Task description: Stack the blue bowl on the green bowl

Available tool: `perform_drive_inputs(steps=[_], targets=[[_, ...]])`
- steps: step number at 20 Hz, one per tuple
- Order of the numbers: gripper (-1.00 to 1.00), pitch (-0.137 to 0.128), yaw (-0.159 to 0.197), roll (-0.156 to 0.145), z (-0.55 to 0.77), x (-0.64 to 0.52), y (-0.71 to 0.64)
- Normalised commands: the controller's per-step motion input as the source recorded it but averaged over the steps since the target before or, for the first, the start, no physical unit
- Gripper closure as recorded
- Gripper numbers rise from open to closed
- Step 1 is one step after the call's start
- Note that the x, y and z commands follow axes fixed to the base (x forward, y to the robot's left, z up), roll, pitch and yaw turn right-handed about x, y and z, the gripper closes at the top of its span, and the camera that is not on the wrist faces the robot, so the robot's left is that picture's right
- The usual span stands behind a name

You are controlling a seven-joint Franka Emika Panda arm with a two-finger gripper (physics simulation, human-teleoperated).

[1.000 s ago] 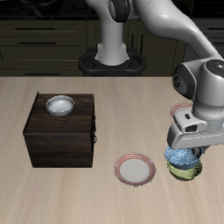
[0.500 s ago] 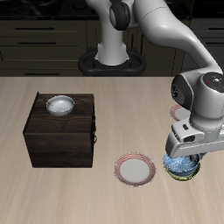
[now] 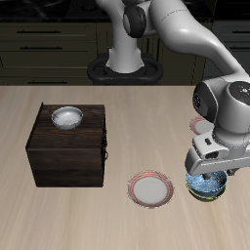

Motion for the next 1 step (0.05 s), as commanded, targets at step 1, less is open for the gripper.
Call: perform_drive_inputs(steps=[1], targets=[[-1.0, -0.011, -0.003, -0.014, 0.1, -0.14, -0.03]])
